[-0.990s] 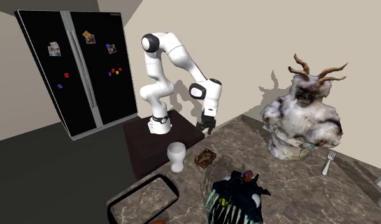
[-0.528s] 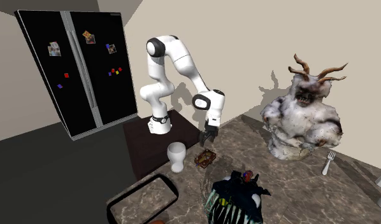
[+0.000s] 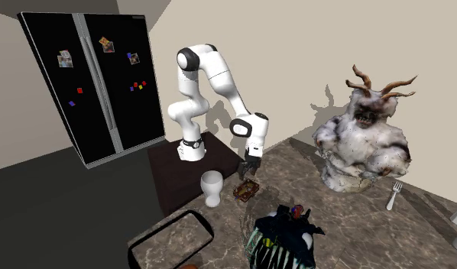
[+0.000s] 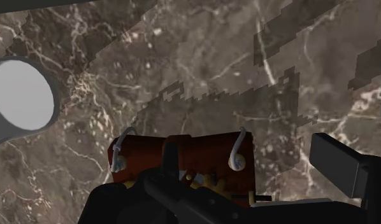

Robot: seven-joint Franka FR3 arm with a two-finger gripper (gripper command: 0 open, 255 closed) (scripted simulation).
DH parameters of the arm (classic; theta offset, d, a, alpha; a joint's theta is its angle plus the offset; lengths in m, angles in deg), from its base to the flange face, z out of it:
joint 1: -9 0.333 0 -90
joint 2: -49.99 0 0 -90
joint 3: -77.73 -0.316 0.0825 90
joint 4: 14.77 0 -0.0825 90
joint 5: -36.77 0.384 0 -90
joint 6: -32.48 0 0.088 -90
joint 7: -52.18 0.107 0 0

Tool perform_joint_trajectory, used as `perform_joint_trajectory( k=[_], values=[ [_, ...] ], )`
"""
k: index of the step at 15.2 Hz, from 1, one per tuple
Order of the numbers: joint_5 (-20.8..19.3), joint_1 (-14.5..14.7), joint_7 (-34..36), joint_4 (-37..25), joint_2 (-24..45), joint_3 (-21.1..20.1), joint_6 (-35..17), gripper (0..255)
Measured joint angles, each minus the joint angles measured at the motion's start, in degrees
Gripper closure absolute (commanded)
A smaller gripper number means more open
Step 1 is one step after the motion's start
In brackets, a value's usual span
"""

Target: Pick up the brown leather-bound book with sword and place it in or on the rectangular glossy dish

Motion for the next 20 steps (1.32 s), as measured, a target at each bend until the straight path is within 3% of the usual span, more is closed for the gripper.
perform_joint_trajectory(
  k=[3, 4, 14, 20],
  values=[
    [-0.1, 0.0, 0.0, 0.0, 0.1, 0.0, 0.0, 0],
    [-0.1, 0.0, 0.0, 0.0, 0.1, 0.0, 0.0, 255],
    [-0.1, 0.0, 0.0, 0.0, 0.1, 0.0, 0.0, 255],
    [3.7, -0.2, -3.1, -0.1, -3.8, -0.9, 3.3, 255]
  ],
)
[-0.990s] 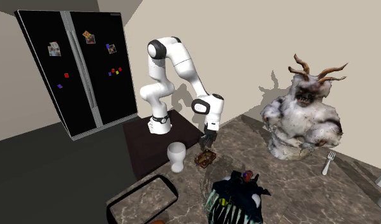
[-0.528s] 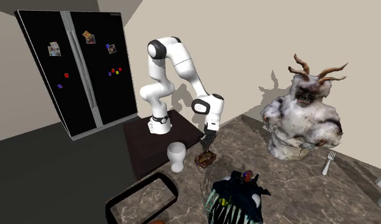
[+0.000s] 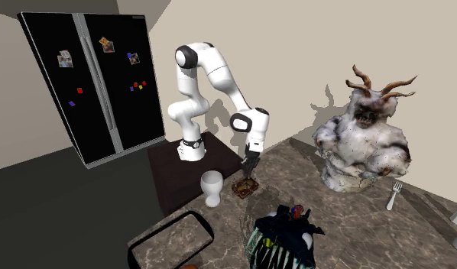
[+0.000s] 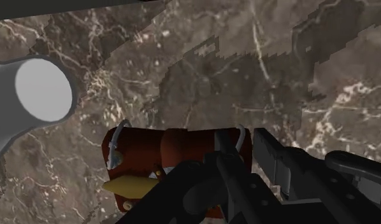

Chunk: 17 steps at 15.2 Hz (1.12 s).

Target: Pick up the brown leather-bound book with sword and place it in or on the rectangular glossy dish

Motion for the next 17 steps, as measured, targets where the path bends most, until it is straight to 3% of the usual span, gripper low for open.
perform_joint_trajectory(
  k=[17],
  values=[
    [8.7, 0.6, -8.3, -2.6, -11.3, -0.3, 12.3, 255]
  ],
)
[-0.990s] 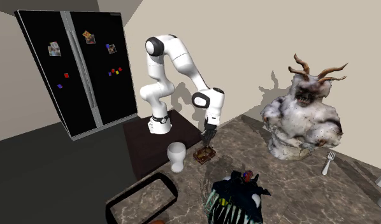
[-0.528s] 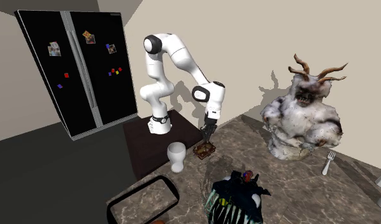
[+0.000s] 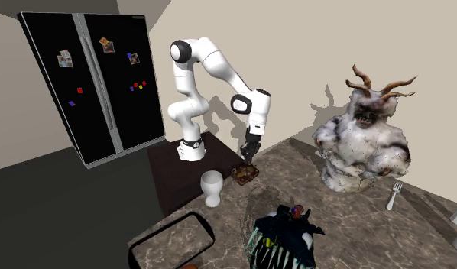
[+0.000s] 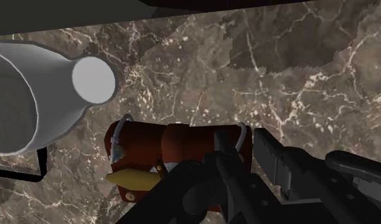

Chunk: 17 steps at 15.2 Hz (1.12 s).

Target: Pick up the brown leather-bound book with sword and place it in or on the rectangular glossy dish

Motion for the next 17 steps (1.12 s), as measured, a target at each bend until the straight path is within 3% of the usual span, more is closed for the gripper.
perform_joint_trajectory(
  k=[4, 17],
  values=[
    [0.0, -1.3, -3.3, 0.6, -1.5, 1.9, 0.2, 255],
    [-3.1, -10.7, -22.0, -0.9, -0.5, 13.8, -3.0, 255]
  ],
)
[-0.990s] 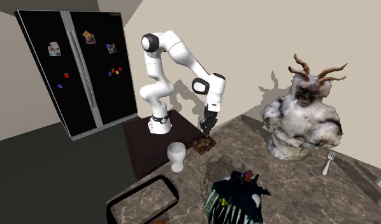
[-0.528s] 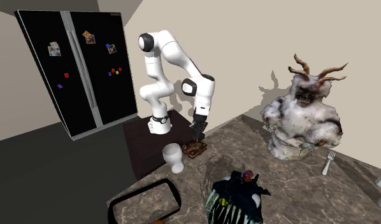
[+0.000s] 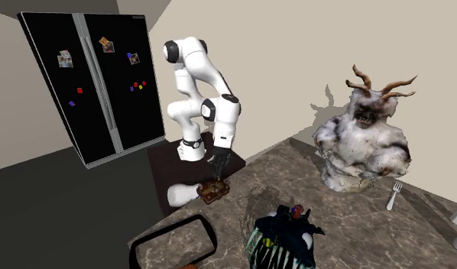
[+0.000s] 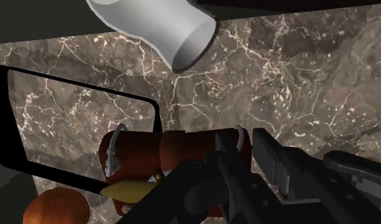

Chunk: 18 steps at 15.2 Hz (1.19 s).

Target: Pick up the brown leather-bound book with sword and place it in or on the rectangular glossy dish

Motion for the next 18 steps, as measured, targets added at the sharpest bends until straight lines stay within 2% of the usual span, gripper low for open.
perform_joint_trajectory(
  k=[8, 14, 18],
  values=[
    [0.0, -5.2, -11.6, -6.8, 5.3, 6.3, -0.8, 255],
    [2.2, -9.1, -21.0, -15.8, 12.2, 10.3, -0.4, 255],
    [2.4, -10.0, -22.4, -16.0, 14.1, 10.9, -2.4, 255]
  ],
)
